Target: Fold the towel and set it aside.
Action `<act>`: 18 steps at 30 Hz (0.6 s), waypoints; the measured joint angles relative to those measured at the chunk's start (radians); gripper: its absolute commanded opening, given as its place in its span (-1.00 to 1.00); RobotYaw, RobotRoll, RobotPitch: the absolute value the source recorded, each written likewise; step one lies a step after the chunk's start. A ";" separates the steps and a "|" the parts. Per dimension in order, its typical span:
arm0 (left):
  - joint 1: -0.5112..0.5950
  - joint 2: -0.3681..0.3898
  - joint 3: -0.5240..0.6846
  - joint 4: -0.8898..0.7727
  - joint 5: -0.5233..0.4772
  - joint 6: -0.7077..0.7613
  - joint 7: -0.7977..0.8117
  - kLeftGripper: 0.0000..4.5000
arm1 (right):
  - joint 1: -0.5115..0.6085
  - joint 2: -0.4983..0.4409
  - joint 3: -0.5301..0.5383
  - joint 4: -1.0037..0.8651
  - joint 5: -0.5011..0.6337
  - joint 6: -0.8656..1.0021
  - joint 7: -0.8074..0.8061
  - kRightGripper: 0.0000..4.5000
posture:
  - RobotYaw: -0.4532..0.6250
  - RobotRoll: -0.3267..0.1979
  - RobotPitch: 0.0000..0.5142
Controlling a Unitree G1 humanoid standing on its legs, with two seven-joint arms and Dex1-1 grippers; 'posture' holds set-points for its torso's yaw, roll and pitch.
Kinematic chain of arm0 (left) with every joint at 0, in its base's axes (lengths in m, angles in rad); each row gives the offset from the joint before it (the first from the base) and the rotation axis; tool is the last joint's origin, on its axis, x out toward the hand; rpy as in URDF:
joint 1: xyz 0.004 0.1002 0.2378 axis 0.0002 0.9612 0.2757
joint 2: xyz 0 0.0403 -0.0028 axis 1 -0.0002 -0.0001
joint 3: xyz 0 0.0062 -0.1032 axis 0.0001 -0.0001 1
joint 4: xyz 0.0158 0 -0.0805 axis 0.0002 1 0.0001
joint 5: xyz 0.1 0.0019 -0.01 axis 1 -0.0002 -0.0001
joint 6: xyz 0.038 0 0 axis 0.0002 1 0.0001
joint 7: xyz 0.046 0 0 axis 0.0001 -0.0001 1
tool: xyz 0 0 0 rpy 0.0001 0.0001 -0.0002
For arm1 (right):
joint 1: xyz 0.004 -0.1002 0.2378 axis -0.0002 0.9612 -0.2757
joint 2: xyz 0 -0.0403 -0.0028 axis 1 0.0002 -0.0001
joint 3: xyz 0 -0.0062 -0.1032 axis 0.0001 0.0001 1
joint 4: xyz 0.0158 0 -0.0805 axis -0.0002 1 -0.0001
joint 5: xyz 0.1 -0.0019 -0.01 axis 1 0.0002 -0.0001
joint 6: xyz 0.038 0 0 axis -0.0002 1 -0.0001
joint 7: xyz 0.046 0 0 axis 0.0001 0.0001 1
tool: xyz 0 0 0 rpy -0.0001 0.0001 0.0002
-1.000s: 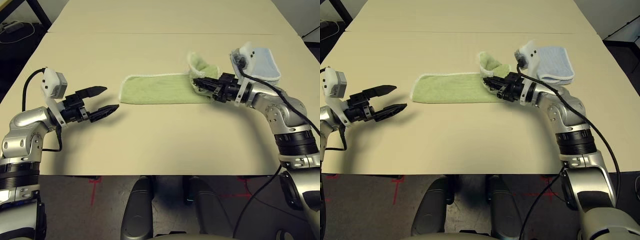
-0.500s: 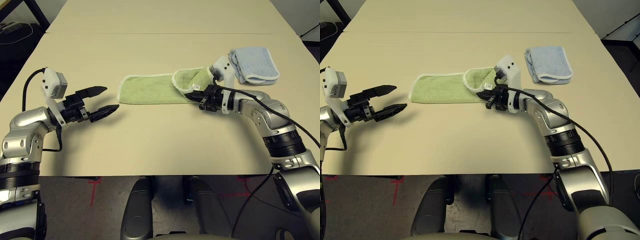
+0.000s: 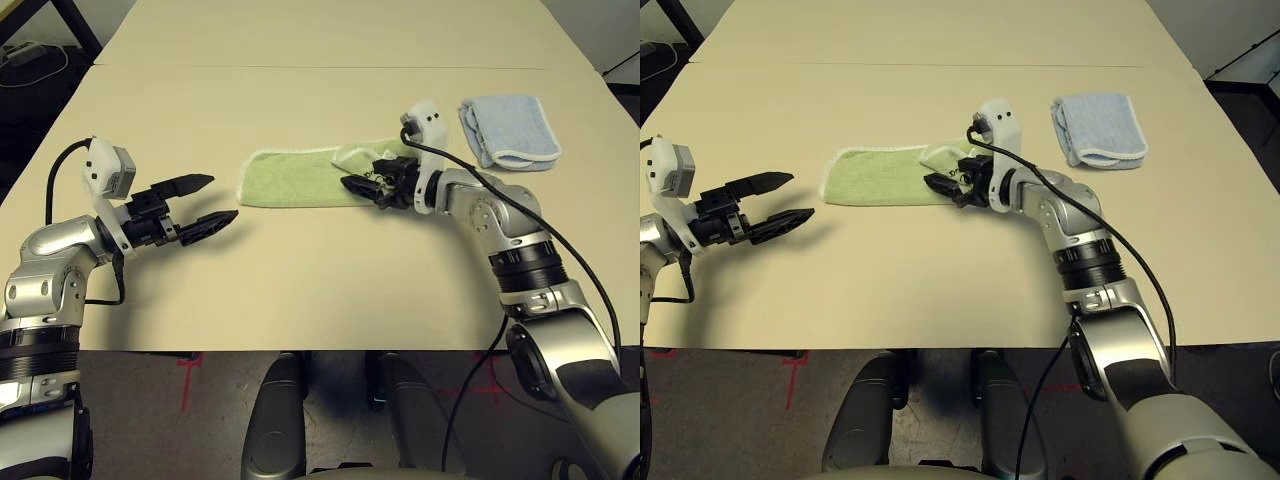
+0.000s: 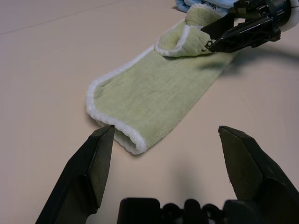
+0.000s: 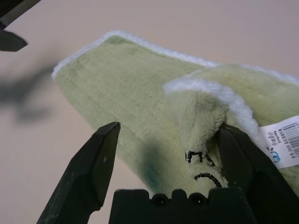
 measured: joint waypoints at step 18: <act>-0.009 -0.008 -0.011 -0.010 0.001 0.000 0.001 1.00 | -0.013 -0.037 0.065 -0.119 -0.014 -0.030 0.163 0.99 | 0.01 0.25 -0.19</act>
